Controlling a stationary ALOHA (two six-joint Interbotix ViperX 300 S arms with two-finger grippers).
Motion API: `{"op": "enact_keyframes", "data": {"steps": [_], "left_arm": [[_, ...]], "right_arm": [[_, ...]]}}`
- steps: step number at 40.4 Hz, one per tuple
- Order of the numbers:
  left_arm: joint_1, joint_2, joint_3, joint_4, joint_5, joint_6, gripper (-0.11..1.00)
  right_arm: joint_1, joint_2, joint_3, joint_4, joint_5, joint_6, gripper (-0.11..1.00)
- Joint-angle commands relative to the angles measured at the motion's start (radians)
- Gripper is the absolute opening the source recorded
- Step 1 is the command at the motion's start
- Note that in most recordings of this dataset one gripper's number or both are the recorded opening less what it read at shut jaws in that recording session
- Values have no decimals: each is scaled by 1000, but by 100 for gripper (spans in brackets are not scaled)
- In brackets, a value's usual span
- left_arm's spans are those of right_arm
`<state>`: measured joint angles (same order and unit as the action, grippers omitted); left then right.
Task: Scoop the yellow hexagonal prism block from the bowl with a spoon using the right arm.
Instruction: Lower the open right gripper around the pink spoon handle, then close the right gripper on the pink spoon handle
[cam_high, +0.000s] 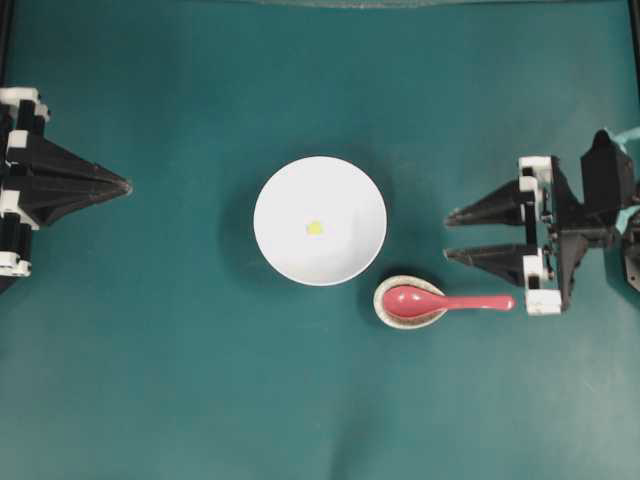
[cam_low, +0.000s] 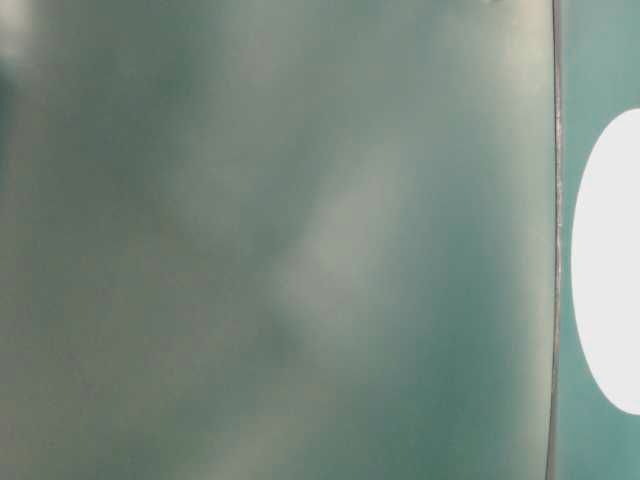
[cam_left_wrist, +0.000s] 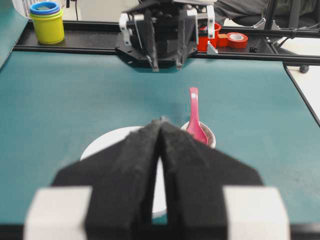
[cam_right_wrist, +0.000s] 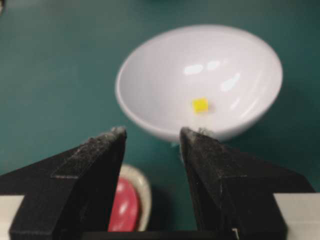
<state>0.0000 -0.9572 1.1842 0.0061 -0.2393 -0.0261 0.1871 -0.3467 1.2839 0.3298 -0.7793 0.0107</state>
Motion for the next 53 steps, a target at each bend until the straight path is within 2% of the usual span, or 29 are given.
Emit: {"op": "enact_keyframes", "data": {"steps": [1,5,11,20,32,37,53], "left_arm": [[-2,3,-18,3,-5,-2,-1],[-2,2,-18,3,-5,0,-1],[-2,2,-18,3,-3,0,-1],[-3,0,-18,2,5,-2,-1],[-3,-2,-17,2,9,-2,-1],[-3,-2,-15,2,17,-5,-1],[-2,-57,-23,2,51,-3,-1]], "right_arm": [[55,29,9,54,-72,-2,53],[130,87,23,127,-130,-2,53],[212,179,15,202,-167,-2,53],[287,281,-5,272,-213,-2,53],[380,341,6,359,-252,-2,53],[407,360,8,377,-264,-2,53],[414,419,14,373,-268,-6,53]]}}
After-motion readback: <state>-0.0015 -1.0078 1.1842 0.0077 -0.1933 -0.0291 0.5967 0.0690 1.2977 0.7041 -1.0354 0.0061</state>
